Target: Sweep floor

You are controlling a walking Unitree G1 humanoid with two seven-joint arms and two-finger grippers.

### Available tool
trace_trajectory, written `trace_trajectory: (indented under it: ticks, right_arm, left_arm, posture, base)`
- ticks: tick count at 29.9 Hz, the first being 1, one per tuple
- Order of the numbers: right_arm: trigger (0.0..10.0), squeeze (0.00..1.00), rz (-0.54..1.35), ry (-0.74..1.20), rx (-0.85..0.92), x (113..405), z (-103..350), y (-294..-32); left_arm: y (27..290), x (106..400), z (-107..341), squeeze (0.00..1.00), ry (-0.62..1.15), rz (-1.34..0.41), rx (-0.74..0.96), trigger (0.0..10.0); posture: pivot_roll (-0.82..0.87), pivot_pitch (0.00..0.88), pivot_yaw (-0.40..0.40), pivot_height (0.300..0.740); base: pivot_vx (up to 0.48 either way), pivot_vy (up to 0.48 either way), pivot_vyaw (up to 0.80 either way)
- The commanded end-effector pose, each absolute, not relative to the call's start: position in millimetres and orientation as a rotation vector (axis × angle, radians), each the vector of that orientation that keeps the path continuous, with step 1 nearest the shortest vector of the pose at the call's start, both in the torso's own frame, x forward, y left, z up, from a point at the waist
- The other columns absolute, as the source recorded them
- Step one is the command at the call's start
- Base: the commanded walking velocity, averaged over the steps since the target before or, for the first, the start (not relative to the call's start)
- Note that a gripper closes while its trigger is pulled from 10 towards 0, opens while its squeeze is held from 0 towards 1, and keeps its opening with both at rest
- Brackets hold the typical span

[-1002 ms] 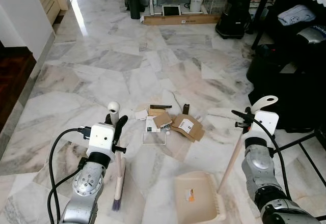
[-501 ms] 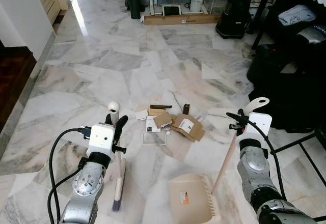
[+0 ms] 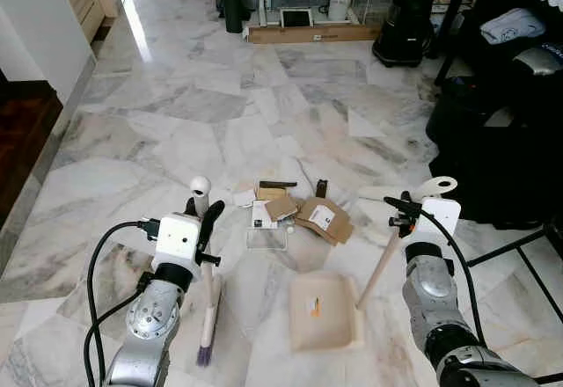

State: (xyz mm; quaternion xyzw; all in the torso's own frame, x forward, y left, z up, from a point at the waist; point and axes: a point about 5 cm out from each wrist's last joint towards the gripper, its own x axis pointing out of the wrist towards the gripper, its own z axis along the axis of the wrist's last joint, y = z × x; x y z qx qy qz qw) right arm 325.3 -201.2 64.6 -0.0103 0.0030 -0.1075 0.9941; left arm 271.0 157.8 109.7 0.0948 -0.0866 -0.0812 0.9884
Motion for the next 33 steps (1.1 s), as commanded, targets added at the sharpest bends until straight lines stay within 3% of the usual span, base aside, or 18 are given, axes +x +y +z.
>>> trace_trajectory:
  ticks: [1,25,26,30,31,32,33]
  right_arm:
    - [10.0,0.0,-0.215,0.003,-0.019,324.5,64.2,-201.1]
    - [10.0,0.0,-0.261,0.033,-0.046,324.4,62.9,-208.4]
    - [10.0,0.09,-0.27,0.034,-0.044,323.9,62.6,-210.0]
    - [10.0,0.12,-0.296,0.061,-0.076,323.2,60.7,-213.5]
    - [10.0,0.17,-0.313,0.077,-0.085,322.5,59.2,-216.0]
    - [10.0,1.0,-0.324,0.067,-0.065,322.1,59.9,-217.9]
    - [10.0,1.0,-0.324,0.067,-0.065,322.1,59.9,-217.9]
  left_arm:
    - [155.3,270.3,115.1,0.0,-0.205,-0.177,0.185,10.0]
    - [154.6,269.9,113.3,0.0,-0.194,-0.182,0.185,10.0]
    - [154.4,269.9,113.1,0.0,-0.193,-0.183,0.185,10.0]
    - [154.4,269.3,112.9,0.0,-0.192,-0.186,0.184,10.0]
    - [154.5,269.1,113.0,0.0,-0.191,-0.187,0.183,10.0]
    - [154.4,269.0,112.8,0.0,-0.189,-0.188,0.183,10.0]
    - [154.4,269.0,112.8,0.0,-0.189,-0.188,0.183,10.0]
  posture:
    - [0.03,0.103,-0.04,0.74]
    - [0.03,0.111,-0.042,0.74]
    - [0.03,0.111,-0.042,0.74]
    - [0.03,0.115,-0.04,0.74]
    - [0.03,0.117,-0.039,0.74]
    - [0.03,0.117,-0.039,0.74]
    - [0.03,0.117,-0.039,0.74]
  base:
    - [0.0,0.0,0.0]
    - [0.0,0.0,0.0]
    - [0.0,0.0,0.0]
    - [0.0,0.0,0.0]
    - [0.0,0.0,0.0]
    - [0.0,0.0,0.0]
    - [0.0,0.0,0.0]
